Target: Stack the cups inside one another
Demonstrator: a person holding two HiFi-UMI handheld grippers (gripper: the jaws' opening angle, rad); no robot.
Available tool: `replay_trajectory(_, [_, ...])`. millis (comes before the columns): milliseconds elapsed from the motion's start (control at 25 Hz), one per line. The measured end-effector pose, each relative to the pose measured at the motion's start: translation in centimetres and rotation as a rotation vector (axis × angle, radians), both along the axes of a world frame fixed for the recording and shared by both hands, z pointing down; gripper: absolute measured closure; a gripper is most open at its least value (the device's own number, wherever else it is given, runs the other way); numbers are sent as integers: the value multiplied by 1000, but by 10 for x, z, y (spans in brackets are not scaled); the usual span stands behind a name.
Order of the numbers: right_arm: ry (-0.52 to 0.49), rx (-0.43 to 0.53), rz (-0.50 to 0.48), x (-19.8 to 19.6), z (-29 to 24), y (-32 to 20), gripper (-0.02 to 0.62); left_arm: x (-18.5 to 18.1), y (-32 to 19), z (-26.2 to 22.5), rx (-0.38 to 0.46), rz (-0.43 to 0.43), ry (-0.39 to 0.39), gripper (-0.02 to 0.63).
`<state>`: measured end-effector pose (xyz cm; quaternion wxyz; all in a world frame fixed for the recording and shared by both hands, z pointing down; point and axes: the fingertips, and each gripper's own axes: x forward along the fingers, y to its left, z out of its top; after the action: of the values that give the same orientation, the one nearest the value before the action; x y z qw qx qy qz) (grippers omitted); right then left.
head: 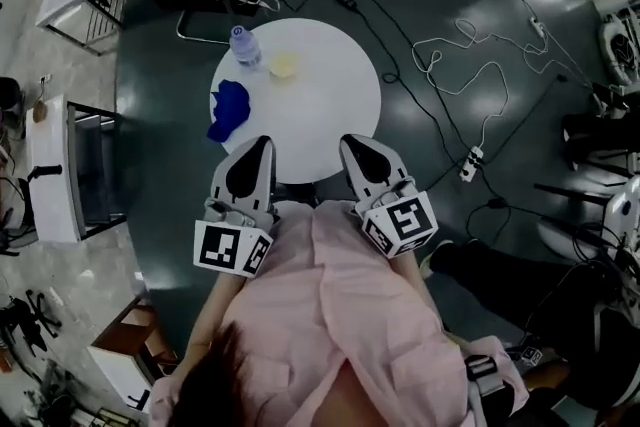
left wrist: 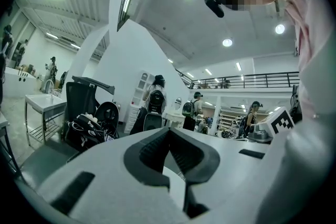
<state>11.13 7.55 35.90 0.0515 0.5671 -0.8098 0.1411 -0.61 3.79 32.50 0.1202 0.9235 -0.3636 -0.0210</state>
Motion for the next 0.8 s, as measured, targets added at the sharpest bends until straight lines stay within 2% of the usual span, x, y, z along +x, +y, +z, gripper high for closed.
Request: replay_trajectory(800, [-8, -41, -11, -3, 10, -7, 565, 1, -7, 6, -28, 6, -1, 591])
